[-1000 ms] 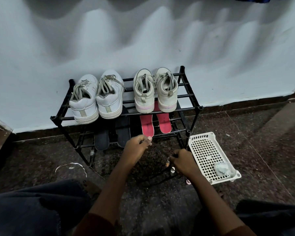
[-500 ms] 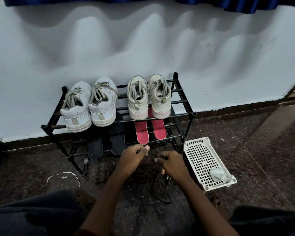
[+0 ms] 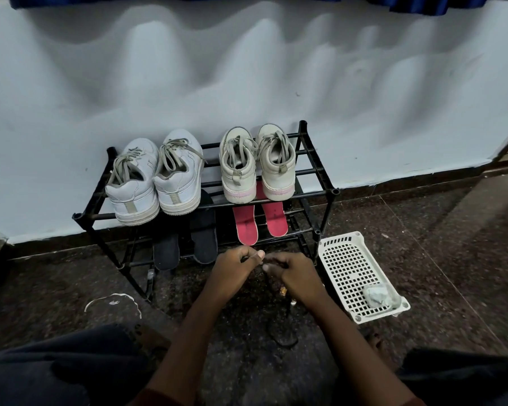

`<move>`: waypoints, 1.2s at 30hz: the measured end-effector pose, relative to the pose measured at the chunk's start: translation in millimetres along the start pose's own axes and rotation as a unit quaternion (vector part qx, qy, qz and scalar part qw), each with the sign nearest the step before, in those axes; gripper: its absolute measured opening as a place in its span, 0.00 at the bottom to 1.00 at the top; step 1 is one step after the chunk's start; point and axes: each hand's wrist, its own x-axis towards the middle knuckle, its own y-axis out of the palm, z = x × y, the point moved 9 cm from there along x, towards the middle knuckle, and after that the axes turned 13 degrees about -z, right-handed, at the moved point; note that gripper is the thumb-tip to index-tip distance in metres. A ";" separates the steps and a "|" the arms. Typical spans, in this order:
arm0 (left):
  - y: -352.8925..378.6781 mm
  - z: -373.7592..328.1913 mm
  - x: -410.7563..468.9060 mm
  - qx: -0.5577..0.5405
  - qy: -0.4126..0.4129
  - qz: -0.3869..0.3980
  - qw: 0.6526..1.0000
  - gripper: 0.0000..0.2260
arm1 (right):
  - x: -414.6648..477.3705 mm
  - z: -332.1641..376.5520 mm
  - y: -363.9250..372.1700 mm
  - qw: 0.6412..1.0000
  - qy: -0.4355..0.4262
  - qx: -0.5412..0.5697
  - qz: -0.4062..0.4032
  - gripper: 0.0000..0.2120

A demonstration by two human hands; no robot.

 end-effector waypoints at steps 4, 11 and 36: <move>-3.1 0.1 0.5 -0.010 -0.007 -0.007 1.000 0.12 | 0.2 3.1 1.4 1.000 -0.006 -0.012 -0.027 0.13; -20.5 11.1 5.9 -0.012 -0.027 -0.030 0.999 0.12 | -1.1 -46.9 -5.1 0.989 0.090 -0.112 -0.029 0.13; -29.0 6.0 7.7 0.049 -0.009 -0.040 0.998 0.08 | 3.4 -35.3 -16.5 0.990 0.071 -0.115 -0.041 0.10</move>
